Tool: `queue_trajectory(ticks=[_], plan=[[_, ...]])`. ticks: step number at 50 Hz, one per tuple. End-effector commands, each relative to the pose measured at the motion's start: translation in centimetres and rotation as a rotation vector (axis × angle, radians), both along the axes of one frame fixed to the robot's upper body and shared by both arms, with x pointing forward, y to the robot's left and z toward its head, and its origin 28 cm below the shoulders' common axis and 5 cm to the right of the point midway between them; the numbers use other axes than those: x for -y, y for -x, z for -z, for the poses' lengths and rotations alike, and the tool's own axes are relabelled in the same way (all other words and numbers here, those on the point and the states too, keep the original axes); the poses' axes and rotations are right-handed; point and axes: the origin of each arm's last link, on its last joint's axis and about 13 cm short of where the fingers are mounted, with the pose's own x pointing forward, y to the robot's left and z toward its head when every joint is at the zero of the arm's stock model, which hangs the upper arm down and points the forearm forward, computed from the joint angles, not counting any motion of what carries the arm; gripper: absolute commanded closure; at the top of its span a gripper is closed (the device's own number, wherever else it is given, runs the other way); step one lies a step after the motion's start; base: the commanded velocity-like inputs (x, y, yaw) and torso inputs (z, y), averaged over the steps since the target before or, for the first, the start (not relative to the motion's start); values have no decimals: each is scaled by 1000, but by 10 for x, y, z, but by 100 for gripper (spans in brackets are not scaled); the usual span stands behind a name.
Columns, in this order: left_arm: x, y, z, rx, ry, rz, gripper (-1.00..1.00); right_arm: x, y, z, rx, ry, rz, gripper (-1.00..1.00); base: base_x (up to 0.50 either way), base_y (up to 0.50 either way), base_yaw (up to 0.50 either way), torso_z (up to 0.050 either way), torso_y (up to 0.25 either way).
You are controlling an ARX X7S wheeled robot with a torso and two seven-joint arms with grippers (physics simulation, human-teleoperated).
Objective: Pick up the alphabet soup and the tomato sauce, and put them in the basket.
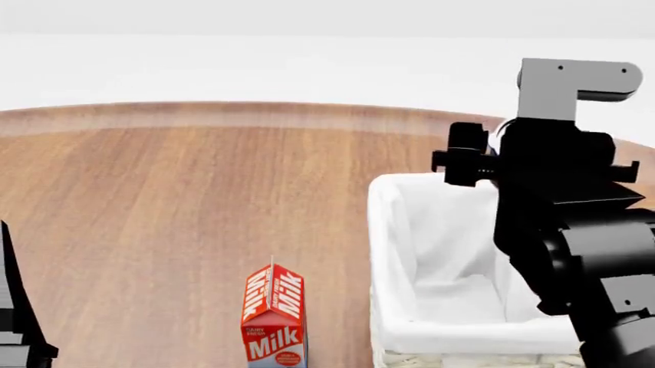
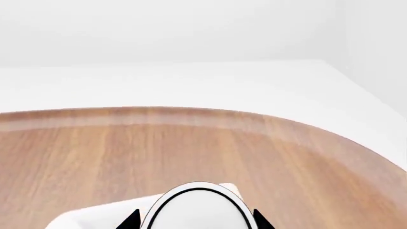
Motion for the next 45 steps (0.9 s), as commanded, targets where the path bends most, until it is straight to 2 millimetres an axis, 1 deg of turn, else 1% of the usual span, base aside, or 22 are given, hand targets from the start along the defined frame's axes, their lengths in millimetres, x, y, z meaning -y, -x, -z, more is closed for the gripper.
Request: queue_trajectory(ticks=[1,9,16,26,34,41,45], plan=[[0,0,-1,2,2,2,-100,-3,-8,-5,-48,-2,23,100,0,0,0,0,0],[1,0,0,2,4,7,-100,-3,-10,-4,-88,-10,47,100,0,0,0,1,0],[1,-1,1,1,4,7,-100,-7,-7,-4,-120,-14,17,100,0,0,0,0,1],[1,0,1,2,5,6,-100,-10,-5,4,-174,-6,-20,100,0,0,0,0,0],[1,0,1,0,5,7,-100,-10,-3,17,-212,22,-23,100,0,0,0,0,1],[1,0,2,0,6,7,-100,-12,-2,22,-238,34,-23,100,0,0,0,0,0],[1,0,2,-2,6,7,-100,-12,-1,31,-257,46,-34,100,0,0,0,0,0]])
